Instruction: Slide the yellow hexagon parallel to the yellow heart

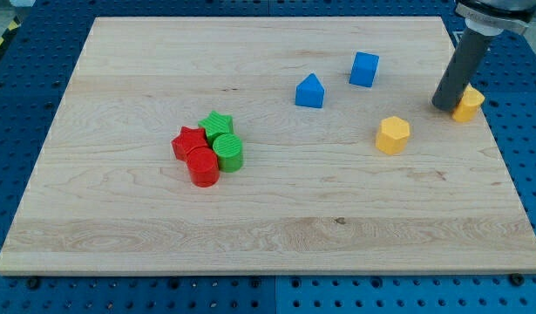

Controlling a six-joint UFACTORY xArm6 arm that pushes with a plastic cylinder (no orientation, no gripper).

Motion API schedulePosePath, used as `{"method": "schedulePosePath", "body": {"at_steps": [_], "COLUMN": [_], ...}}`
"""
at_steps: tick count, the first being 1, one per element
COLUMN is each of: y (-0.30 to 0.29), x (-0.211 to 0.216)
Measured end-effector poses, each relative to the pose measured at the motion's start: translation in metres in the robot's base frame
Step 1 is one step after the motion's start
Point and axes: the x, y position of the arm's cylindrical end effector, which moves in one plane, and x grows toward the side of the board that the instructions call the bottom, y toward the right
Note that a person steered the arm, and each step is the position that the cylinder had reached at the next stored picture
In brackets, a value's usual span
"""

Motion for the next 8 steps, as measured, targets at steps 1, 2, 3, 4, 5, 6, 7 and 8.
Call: {"method": "schedulePosePath", "body": {"at_steps": [1, 2, 3, 4, 5, 6, 7, 8], "y": [-0.072, -0.140, -0.161, -0.122, -0.072, -0.063, -0.063, -0.077], "x": [0.000, 0.008, 0.051, 0.100, 0.102, 0.050, 0.053, 0.080]}}
